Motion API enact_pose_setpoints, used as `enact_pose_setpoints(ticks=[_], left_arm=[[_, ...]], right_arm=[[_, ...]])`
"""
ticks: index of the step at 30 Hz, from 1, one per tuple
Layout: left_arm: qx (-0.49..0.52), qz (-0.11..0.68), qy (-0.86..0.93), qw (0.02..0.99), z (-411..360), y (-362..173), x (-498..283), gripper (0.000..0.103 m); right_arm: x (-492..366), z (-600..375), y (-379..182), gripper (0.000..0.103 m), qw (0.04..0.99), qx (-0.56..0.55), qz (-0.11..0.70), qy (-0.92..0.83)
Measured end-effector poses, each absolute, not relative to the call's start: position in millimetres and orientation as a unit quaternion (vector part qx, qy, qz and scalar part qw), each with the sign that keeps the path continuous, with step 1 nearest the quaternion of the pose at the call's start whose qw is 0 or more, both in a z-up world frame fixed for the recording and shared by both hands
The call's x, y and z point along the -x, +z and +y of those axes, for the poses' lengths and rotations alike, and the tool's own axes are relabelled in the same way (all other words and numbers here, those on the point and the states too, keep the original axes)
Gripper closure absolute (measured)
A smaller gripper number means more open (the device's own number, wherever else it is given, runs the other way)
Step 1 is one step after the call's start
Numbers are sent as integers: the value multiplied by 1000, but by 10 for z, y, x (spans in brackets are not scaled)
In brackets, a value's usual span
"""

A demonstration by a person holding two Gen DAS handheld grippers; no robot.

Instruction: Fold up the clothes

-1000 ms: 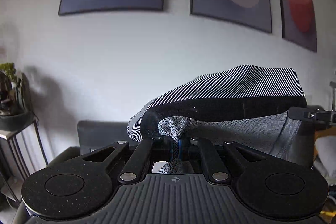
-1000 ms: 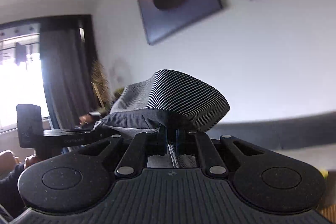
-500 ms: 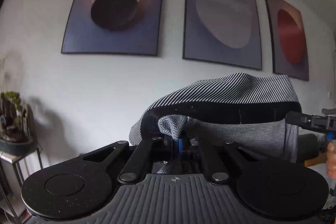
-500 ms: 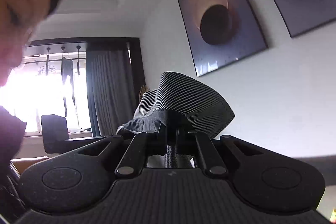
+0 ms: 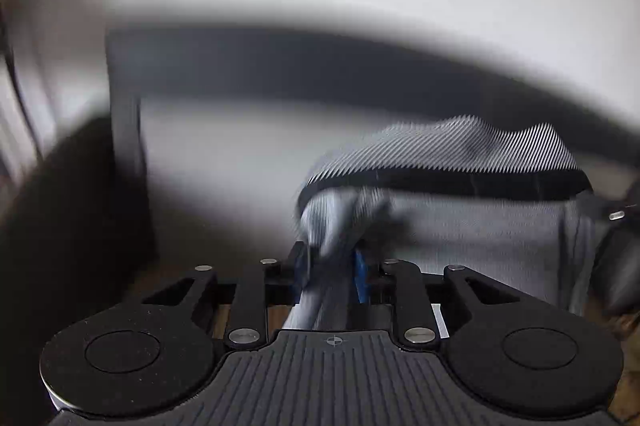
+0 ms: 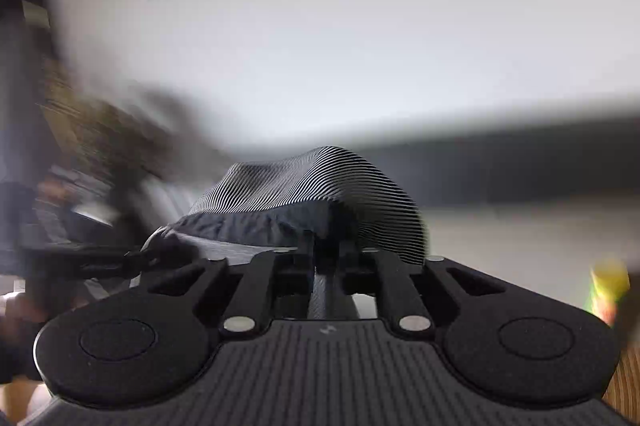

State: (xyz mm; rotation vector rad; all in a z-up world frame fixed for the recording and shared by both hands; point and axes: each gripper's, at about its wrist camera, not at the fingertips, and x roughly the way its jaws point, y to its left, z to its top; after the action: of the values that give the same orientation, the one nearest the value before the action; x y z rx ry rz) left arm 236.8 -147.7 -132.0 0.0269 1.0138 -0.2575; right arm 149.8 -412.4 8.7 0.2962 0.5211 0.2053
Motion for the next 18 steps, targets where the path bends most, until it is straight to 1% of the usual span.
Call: enact_pose_setpoints(ticks=[1, 2, 3, 4, 7, 8, 10, 12, 14, 18], left_arm=[[-27, 529, -97, 843, -1460, -1686, -2456, 71], [-40, 550, -87, 830, -1422, -1940, -2444, 71], [-47, 558, -89, 824, -1353, -2077, -2343, 70], [-53, 563, -93, 820, -1276, -2190, -2224, 70], [-68, 579, -98, 806, -974, -2388, -1801, 60], [-72, 588, -102, 799, -848, -2430, -1662, 56], [-73, 598, -88, 793, -651, -2450, -1414, 54], [-73, 607, -71, 788, -460, -2461, -1168, 50], [-69, 611, -52, 787, -310, -2457, -940, 47], [-60, 612, -18, 789, -175, -2437, -621, 45]], right_arm=[[-1668, -4085, -289, 46, 946, -137, 284, 77], [-1763, -4053, -628, 44, 939, -135, 311, 55], [-1784, -4028, -880, 45, 932, -134, 335, 43], [-1691, -4015, -998, 45, 925, -134, 352, 45], [-1409, -3976, -1350, 43, 903, -135, 404, 51], [-1315, -3963, -1467, 39, 896, -135, 421, 52], [-985, -4043, -1637, 36, 885, -133, 443, 46], [-592, -4168, -1684, 36, 881, -134, 454, 28], [-168, -4352, -1632, 36, 877, -157, 454, 2], [494, -4609, -1181, 34, 886, -172, 428, -52]])
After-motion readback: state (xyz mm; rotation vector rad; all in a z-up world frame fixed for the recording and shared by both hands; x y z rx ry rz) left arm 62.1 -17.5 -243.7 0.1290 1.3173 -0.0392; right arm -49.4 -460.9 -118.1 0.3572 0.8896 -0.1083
